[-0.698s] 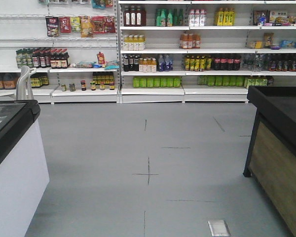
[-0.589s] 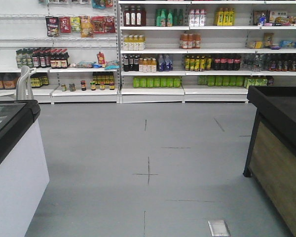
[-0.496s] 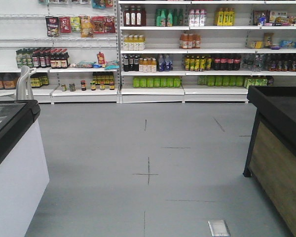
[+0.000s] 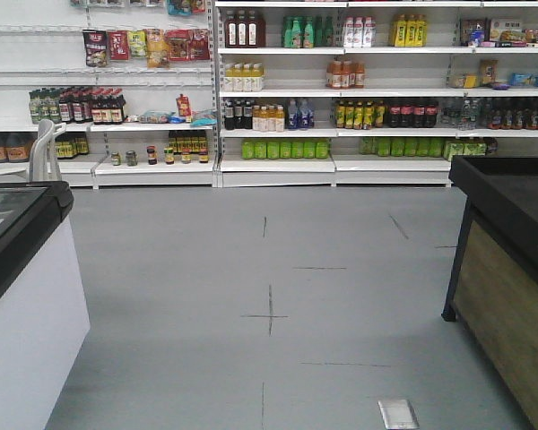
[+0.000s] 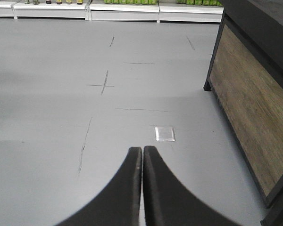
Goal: Pick three apples into basket with both arms
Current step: 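Drive the base along the aisle toward the fruit display bins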
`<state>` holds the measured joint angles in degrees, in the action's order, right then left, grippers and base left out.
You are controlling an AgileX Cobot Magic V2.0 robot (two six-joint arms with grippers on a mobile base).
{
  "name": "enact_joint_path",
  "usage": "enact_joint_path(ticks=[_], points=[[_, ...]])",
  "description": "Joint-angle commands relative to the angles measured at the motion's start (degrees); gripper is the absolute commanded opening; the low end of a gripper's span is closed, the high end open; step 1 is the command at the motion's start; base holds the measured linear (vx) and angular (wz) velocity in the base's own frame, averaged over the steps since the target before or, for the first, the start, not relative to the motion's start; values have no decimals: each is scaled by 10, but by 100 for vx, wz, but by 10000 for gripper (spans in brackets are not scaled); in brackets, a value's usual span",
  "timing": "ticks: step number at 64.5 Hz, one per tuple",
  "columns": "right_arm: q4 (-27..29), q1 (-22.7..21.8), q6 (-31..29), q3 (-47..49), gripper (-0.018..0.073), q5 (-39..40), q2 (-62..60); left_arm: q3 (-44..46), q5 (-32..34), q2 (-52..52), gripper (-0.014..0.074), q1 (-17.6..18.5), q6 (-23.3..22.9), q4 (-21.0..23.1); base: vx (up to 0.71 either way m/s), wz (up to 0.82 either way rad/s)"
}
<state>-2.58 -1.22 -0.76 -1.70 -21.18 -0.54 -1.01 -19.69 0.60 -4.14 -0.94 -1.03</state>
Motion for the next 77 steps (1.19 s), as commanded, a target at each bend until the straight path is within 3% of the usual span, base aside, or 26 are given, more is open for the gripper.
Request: enact_joint_path(ticks=[1, 77], points=[[-2, -2, 0, 1, -1, 41, -1, 14, 33, 8, -8, 4, -2, 2, 0, 0], [-2, -2, 0, 1, -1, 42, -1, 14, 33, 8, -8, 4, -2, 2, 11, -5]])
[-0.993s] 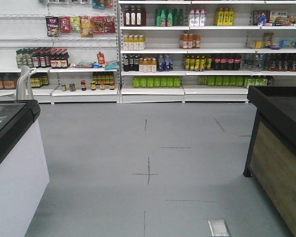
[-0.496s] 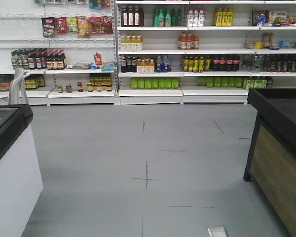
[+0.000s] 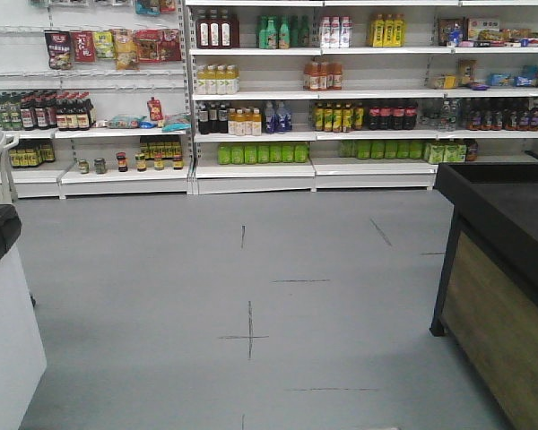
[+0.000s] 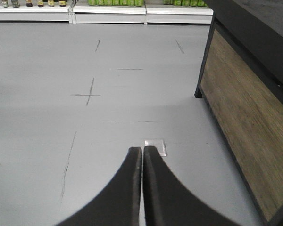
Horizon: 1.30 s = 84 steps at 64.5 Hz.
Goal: Pick three apples into basket with both arms
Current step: 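Drive the base along the aisle toward the fruit display bins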
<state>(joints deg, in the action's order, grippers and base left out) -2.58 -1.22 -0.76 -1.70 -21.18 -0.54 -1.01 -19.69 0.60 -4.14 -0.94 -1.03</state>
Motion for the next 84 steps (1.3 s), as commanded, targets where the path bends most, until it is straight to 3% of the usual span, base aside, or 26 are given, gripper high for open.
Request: enact_joint_path(ticks=[1, 54, 84], points=[[-2, -2, 0, 1, -1, 42, -1, 14, 33, 8, -8, 4, -2, 2, 17, 9], [-2, -2, 0, 1, -1, 41, -1, 14, 33, 8, -8, 4, -2, 2, 20, 6], [-2, -2, 0, 1, -1, 43, -1, 14, 33, 8, -8, 4, -2, 2, 15, -28]])
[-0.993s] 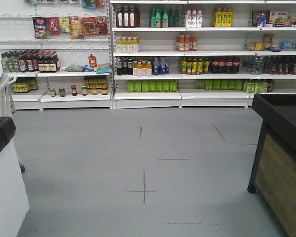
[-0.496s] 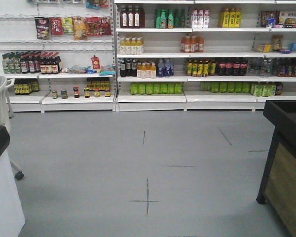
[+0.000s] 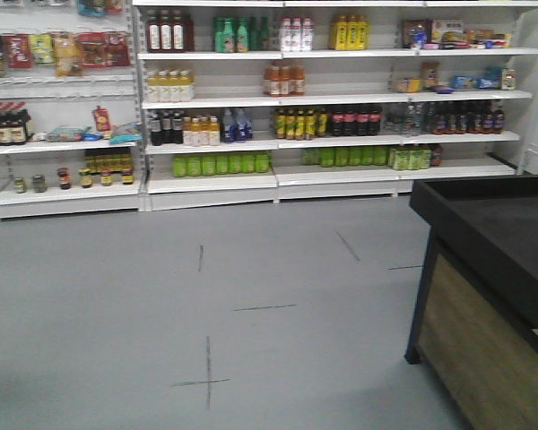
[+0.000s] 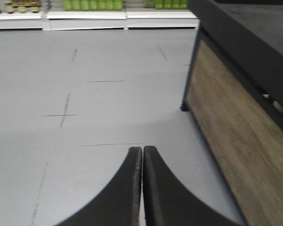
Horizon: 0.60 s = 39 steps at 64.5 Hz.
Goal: Pick three apples into basket with both arms
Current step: 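Drive the base along the aisle toward the fruit display bins, then turn the base to face the fruit bins beside the light-blue basket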
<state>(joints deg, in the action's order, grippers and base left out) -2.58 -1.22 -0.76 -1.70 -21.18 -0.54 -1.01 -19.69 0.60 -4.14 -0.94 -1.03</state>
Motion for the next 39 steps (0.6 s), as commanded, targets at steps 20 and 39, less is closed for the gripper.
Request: enact_joint_path(ticks=[20, 39], points=[[-2, -2, 0, 1, -1, 43, -1, 14, 33, 8, -8, 4, -2, 2, 12, -55], [-2, -2, 0, 1, -1, 41, -1, 14, 33, 8, -8, 4, -2, 2, 14, -45]])
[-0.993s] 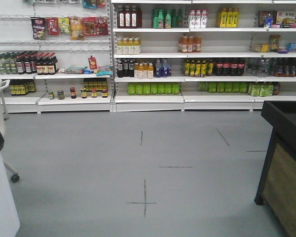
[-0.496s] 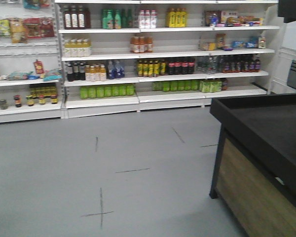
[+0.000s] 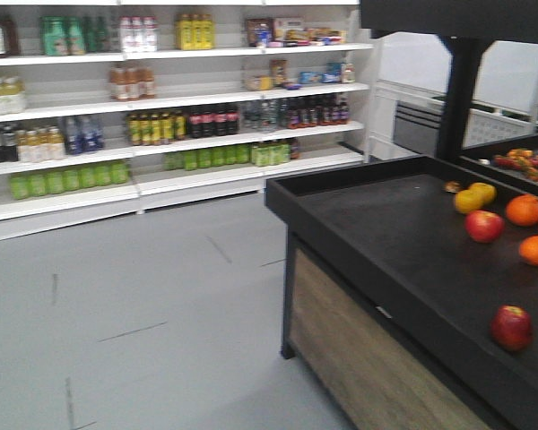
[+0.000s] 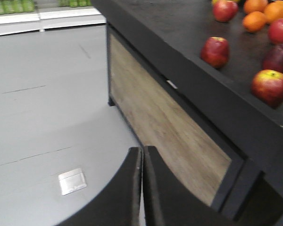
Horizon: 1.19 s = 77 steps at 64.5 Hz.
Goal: Pick three apples into basket with both arms
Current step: 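Turn the base to face the fruit bins beside the light-blue basket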
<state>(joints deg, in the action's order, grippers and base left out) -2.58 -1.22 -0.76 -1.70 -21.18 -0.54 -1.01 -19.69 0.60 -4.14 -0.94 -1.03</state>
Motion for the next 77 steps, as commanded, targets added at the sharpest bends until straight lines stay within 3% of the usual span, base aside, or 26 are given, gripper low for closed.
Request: enact_joint_path(ticks=[1, 77], points=[[-2, -2, 0, 1, -1, 41, -1, 14, 33, 8, -8, 4, -2, 2, 14, -43], [-2, -2, 0, 1, -1, 42, -1, 14, 33, 8, -8, 4, -2, 2, 13, -54]])
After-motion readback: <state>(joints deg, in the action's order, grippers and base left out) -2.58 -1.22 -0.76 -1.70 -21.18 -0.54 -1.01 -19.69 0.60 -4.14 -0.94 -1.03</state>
